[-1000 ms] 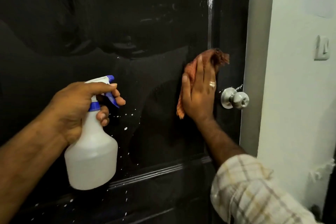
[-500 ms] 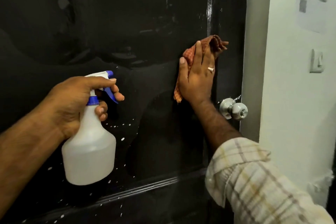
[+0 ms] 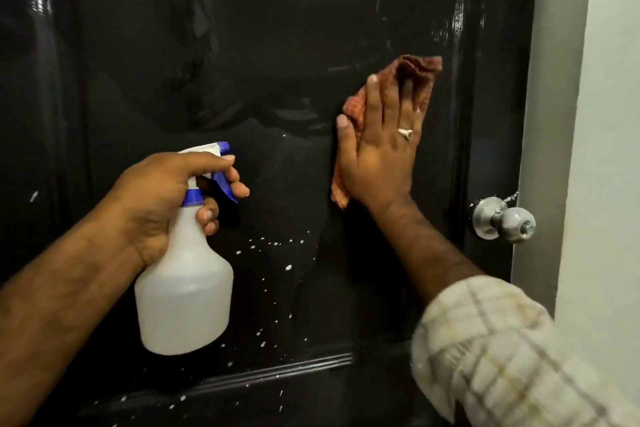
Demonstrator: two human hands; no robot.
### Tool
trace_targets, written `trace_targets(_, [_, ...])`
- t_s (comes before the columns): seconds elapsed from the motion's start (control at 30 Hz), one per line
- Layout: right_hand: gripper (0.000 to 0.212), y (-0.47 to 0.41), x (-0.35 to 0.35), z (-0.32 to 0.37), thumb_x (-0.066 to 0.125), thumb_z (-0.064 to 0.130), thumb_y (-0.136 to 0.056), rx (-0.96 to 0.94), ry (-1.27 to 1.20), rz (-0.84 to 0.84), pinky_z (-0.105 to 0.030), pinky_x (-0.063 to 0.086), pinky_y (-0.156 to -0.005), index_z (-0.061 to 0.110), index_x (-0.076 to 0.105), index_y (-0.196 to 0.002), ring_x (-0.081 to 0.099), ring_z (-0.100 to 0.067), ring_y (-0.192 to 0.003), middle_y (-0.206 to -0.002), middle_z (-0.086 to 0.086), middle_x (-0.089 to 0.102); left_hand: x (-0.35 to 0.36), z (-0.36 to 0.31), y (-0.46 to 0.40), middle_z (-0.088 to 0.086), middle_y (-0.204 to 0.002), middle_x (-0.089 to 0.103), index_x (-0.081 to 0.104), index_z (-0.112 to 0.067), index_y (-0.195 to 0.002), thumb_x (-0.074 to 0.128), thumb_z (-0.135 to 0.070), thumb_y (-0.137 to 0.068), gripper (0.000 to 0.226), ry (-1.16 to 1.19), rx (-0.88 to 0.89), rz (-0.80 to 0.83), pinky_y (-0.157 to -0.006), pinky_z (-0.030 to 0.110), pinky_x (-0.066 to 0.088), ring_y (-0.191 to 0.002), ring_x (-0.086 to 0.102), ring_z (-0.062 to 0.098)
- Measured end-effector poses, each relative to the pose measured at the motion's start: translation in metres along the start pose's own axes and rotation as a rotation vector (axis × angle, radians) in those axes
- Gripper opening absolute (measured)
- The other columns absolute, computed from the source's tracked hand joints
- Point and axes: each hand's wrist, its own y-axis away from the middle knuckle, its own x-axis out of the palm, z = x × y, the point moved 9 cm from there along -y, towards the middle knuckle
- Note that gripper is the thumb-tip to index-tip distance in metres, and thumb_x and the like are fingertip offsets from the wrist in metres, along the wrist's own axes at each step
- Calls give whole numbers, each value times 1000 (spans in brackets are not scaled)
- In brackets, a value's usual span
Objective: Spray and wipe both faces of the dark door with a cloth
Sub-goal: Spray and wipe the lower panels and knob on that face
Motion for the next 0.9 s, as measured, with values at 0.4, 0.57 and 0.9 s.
trace_targets(0.4, [71,116,-4,24,56,57,-103,-561,-5,281,-59,21,-131,28,39,-166,33,-35,-159,-174,-6,32,-24,6,8,17,-97,80,72,-7,-93,69,-29,-95,22,32,-22,-35,-41,25,45,-41,45,12])
trace_targets(0.57, [73,24,11,66,48,57,-108,-112,4,68,-62,13,-131,19,33,-169,16,-38,-165,-177,-11,25,-43,3,17,18,-98,80,73,-7,-95,69,-29,-96,23,26,-1,-58,-41,25,45,-41,45,12])
trace_targets(0.9, [65,181,8,112,54,56,-105,-768,-77,366,-54,21,-132,28,46,-163,37,-28,-158,-172,-2,37,-101,26,40,21,-100,79,74,-4,-98,69,-25,-96,22,23,-59,-171,-45,26,46,-43,45,15])
